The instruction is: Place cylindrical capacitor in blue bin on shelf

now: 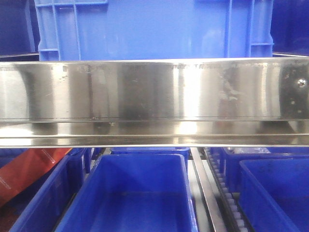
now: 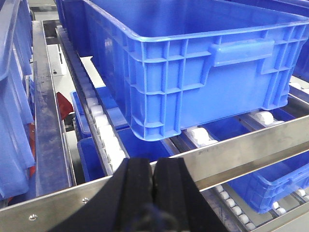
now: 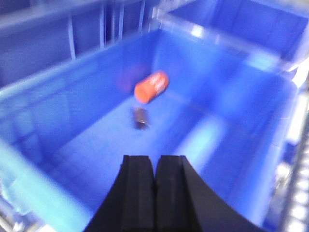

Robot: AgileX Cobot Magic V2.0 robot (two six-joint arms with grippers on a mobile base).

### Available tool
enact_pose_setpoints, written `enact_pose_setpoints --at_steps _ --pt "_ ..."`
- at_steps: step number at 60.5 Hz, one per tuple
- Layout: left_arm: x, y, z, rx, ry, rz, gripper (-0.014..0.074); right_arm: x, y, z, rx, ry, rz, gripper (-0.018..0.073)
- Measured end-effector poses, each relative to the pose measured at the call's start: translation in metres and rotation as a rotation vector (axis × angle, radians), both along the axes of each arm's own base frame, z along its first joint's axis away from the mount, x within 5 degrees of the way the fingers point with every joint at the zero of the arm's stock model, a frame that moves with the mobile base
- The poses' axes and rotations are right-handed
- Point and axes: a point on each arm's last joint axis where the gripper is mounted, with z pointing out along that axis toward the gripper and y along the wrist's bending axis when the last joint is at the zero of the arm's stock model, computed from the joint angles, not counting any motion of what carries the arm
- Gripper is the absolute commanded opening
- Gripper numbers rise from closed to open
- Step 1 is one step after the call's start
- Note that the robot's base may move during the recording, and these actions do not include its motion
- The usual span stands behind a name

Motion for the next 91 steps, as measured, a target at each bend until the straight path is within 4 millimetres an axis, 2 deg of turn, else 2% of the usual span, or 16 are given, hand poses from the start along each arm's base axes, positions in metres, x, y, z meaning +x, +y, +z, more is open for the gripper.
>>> enact_pose_setpoints --at_steps 9,31,39,49,58,91 --pt "0.0 0.0 0.0 0.001 -0.001 0.001 -0.0111 -0.029 -0.018 -0.018 0.036 -0.053 -0.02 -0.0162" --pt "0.0 0.0 0.0 0.001 -0.001 0.001 -0.0111 -0.099 -0.06 -0.106 0.086 -0.128 -0.061 -0.0162" --pt "0.0 0.0 0.0 0.0 -0.002 0.001 -0.0111 -0.123 -0.074 -0.127 0.108 -0.164 -0.066 -0.0162" --pt "0.0 0.0 0.0 0.0 -0.002 0.001 -0.0111 -0.15 -0.089 -0.14 0.156 -0.243 -0.071 -0.0162" --pt "0.0 0.0 0.0 0.001 -0.003 0.001 -0.0111 -0.165 -0.098 -0.15 0.207 -0.327 -0.08 -0.0162" --pt "0.0 0.0 0.001 -0.004 -0.011 0.0 -0.0111 -0.17 -0.101 -0.15 0.239 -0.377 -0.087 -0.0162"
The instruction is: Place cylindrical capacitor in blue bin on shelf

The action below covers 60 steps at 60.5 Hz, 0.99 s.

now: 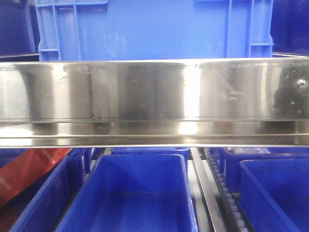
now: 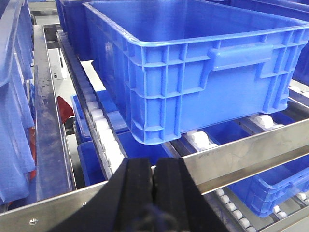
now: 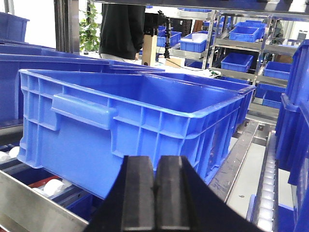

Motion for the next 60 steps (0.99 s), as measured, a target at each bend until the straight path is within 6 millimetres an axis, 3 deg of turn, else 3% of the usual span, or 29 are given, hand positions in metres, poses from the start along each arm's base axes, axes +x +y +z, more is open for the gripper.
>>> enact_pose_setpoints --at_steps 16,25,34,43,60 --pt "0.001 -0.001 -0.002 0.0 -0.001 0.001 -0.0111 0.0 0.0 0.0 0.0 0.0 0.0 -0.0162" --pt "0.007 0.0 -0.019 -0.017 -0.037 0.087 -0.0111 0.0 0.0 0.0 0.001 -0.001 0.0 -0.0162" --pt "0.012 0.001 -0.051 -0.082 -0.119 0.215 -0.0111 0.0 0.0 0.0 0.001 -0.001 0.0 -0.0162" --pt "0.018 0.006 -0.102 -0.078 -0.201 0.341 -0.0111 0.0 0.0 0.0 0.001 -0.001 0.0 -0.0162" --pt "0.022 0.009 -0.171 -0.089 -0.252 0.4 -0.0111 0.0 0.0 0.0 0.001 -0.001 0.0 -0.0162"
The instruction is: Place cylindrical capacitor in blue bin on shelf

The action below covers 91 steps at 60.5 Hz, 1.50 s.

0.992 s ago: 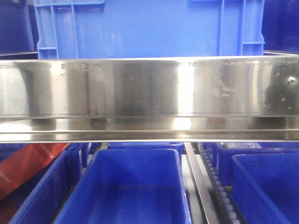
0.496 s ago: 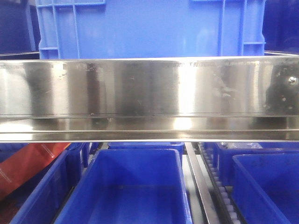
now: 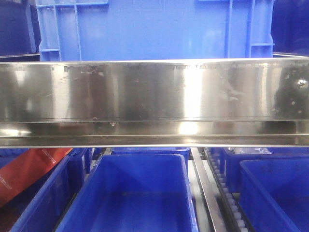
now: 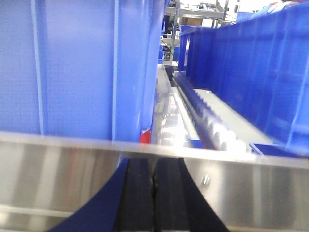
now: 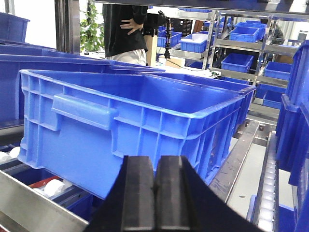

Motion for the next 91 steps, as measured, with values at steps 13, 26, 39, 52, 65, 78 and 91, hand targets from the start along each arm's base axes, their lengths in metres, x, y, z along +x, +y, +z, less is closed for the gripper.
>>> enact_pose_setpoints --at_steps 13,26,39,52,65,78,91 --pt "-0.001 0.0 -0.007 -0.003 -0.029 -0.002 -0.0111 0.0 0.0 0.0 0.001 -0.002 0.0 -0.0162" --pt "-0.001 0.0 -0.006 -0.004 -0.043 -0.002 -0.0111 0.0 0.0 0.0 0.001 -0.002 0.0 -0.0162" --pt "-0.001 0.0 -0.005 -0.005 -0.049 -0.003 -0.0111 0.0 0.0 0.0 0.001 -0.002 0.0 -0.0162" --pt "-0.001 0.0 -0.006 -0.005 -0.047 -0.003 -0.0111 0.0 0.0 0.0 0.001 -0.002 0.0 -0.0162" --pt "-0.001 0.0 -0.006 -0.005 -0.047 -0.003 -0.0111 0.001 0.0 -0.003 -0.003 0.005 -0.001 -0.0162" --pt "-0.001 0.0 -0.006 -0.005 -0.047 -0.003 -0.0111 0.01 -0.006 -0.023 -0.015 0.064 -0.14 -0.0162" --pt "-0.001 0.0 -0.006 -0.005 -0.047 -0.003 -0.0111 0.004 -0.022 -0.046 0.022 0.043 -0.345 -0.0162"
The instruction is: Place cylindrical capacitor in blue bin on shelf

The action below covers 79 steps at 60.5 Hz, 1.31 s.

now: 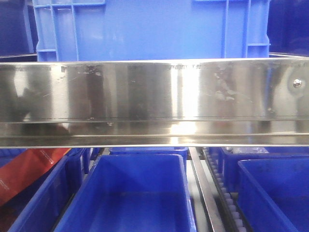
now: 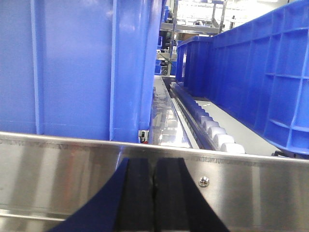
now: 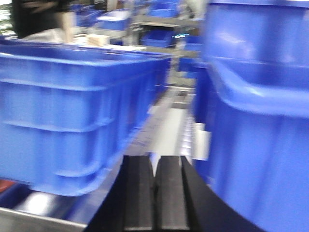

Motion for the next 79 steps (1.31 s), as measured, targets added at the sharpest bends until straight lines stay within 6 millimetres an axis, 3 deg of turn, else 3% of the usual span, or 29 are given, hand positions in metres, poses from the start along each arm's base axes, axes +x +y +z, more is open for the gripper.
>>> enact_pose_setpoints --at_steps 18,34,79 --pt "0.0 0.0 0.0 0.0 0.0 0.0 -0.0111 -0.01 -0.007 -0.057 -0.007 -0.009 -0.099 -0.0162" --pt "0.0 0.0 0.0 0.0 0.0 0.0 -0.0111 -0.004 -0.01 -0.095 -0.012 0.041 -0.146 -0.0162" --pt "0.0 0.0 0.0 0.0 0.0 0.0 -0.0111 -0.003 -0.01 -0.096 0.006 0.021 -0.151 -0.0162"
